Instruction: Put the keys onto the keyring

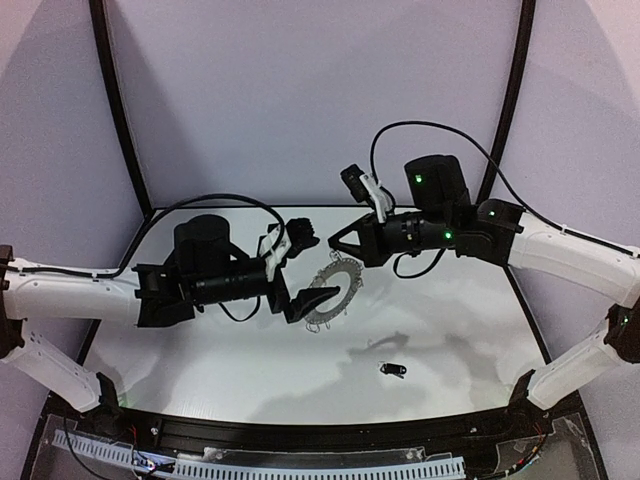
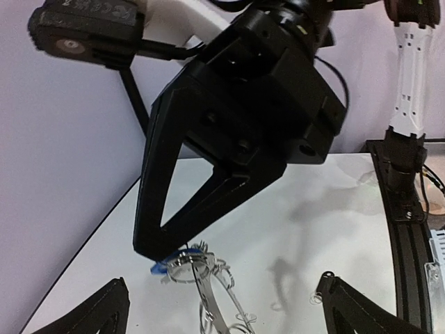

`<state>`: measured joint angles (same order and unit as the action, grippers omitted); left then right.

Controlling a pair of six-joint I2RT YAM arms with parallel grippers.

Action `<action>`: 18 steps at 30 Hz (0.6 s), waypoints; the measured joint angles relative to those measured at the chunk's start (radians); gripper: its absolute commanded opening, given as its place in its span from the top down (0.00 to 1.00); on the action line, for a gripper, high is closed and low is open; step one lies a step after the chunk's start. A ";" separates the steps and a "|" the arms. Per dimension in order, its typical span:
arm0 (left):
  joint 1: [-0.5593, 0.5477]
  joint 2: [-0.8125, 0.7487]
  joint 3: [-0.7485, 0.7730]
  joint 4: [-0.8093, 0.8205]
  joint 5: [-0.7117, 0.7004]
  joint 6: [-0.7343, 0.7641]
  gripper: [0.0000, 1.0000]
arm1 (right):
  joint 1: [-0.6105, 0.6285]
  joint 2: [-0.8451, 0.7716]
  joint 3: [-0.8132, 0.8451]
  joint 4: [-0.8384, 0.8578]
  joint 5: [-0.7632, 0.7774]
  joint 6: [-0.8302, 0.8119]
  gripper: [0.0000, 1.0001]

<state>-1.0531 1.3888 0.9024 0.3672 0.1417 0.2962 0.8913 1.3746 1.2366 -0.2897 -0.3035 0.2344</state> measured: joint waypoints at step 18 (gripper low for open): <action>0.000 0.101 0.180 -0.185 -0.231 -0.043 0.42 | 0.056 0.034 0.065 -0.007 0.414 0.169 1.00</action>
<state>-1.0531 1.4895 1.0828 0.1818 -0.0891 0.2535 0.9474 1.4086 1.3014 -0.2970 0.1108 0.4034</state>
